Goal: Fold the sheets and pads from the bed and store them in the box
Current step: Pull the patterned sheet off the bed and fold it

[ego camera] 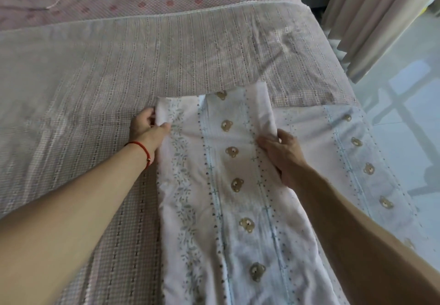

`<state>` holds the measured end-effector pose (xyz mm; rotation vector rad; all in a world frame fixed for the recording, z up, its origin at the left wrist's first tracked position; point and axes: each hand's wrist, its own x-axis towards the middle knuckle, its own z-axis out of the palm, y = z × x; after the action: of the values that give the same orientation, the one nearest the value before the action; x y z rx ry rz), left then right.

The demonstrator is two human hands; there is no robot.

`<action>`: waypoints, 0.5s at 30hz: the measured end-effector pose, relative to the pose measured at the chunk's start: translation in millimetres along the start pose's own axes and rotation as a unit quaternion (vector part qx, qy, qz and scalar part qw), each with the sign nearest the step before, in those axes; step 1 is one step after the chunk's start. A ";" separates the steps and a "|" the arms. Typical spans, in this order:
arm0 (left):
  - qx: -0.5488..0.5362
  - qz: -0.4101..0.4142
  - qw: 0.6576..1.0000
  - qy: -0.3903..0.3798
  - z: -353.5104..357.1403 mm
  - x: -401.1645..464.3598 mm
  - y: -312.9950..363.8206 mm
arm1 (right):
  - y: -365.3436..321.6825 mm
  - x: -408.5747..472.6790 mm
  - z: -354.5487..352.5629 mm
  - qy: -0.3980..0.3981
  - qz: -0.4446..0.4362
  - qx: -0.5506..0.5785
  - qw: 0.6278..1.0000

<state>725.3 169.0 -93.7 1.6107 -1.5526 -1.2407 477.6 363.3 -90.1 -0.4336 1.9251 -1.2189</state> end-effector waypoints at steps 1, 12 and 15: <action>0.011 -0.010 1.000 -0.018 4.2 4.4 -4.8 | 8.3 1.8 1.2 0.000 0.021 -0.021 1.000; -0.015 -0.160 0.984 -0.081 7.8 -41.8 -60.9 | 31.8 -48.1 -29.0 -0.101 0.071 -0.134 0.983; -0.027 -0.172 0.979 -0.107 -11.4 -111.9 -74.2 | 54.1 -108.7 -68.5 -0.186 0.138 -0.098 0.968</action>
<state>779.7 286.9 -129.6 1.8116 -1.3844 -1.6744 499.0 500.1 -74.2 -0.4431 1.7141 -0.7122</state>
